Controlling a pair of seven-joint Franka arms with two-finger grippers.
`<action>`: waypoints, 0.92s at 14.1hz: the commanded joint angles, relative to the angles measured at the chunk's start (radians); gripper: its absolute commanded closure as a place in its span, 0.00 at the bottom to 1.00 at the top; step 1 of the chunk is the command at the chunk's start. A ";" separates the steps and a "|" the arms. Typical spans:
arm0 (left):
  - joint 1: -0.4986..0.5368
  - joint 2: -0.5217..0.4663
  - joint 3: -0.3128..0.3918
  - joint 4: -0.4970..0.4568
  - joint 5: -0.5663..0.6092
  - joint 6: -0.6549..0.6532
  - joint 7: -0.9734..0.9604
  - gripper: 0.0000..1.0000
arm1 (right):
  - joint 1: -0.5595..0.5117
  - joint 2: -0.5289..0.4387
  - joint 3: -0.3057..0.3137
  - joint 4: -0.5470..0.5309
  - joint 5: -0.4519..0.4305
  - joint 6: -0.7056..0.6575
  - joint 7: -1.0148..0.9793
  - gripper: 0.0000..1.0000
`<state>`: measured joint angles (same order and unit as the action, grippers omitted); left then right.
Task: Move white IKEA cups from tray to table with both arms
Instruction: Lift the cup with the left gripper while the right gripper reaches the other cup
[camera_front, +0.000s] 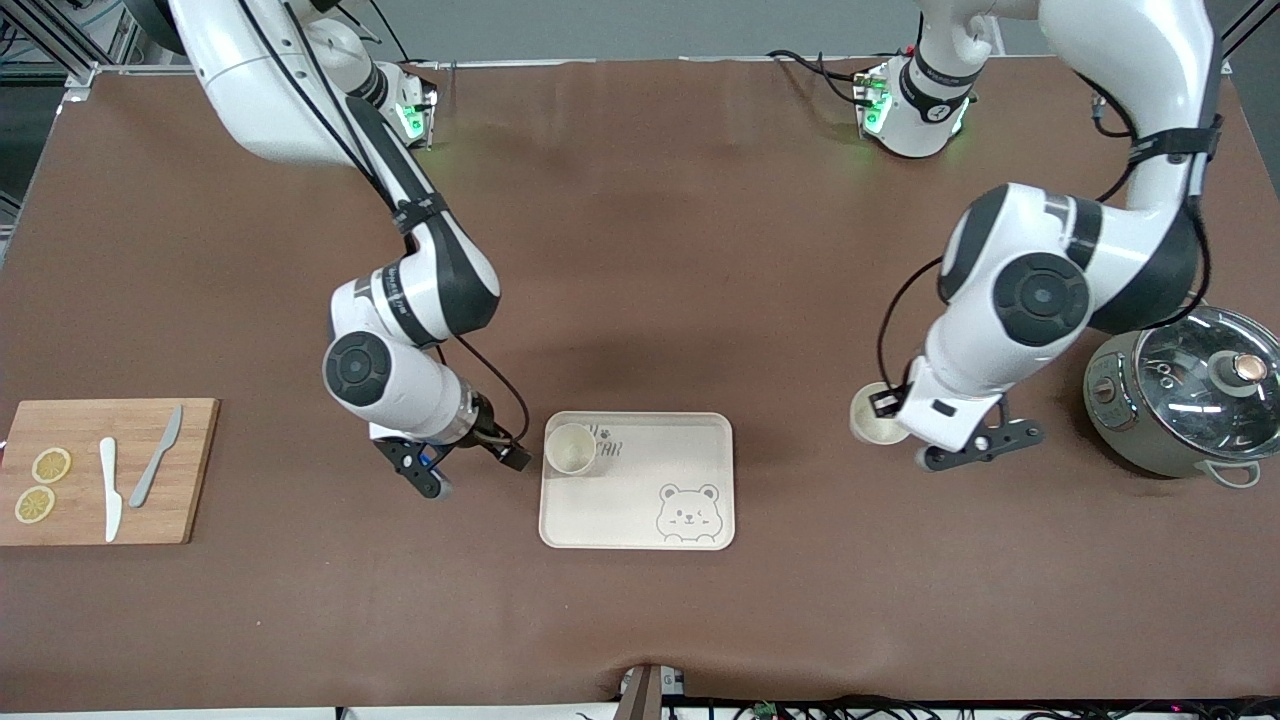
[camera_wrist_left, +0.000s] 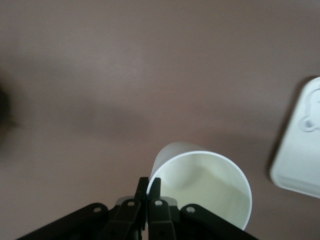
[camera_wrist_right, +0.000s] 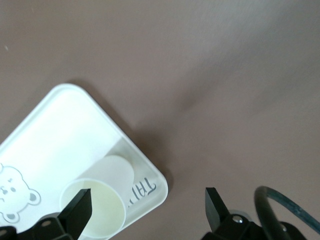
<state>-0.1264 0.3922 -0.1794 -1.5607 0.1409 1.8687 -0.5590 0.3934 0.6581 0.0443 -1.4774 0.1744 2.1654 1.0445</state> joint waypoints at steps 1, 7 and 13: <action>0.089 -0.099 -0.011 -0.171 0.011 0.027 0.109 1.00 | 0.034 0.008 -0.007 0.022 0.003 -0.007 0.032 0.06; 0.182 -0.142 -0.011 -0.462 0.011 0.349 0.175 1.00 | 0.067 0.072 -0.007 0.035 0.004 0.085 0.114 0.39; 0.215 -0.116 -0.011 -0.616 0.012 0.578 0.177 1.00 | 0.085 0.100 -0.009 0.071 0.002 0.083 0.152 1.00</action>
<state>0.0603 0.3017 -0.1824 -2.1161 0.1409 2.3866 -0.3838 0.4680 0.7429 0.0443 -1.4414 0.1748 2.2605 1.1720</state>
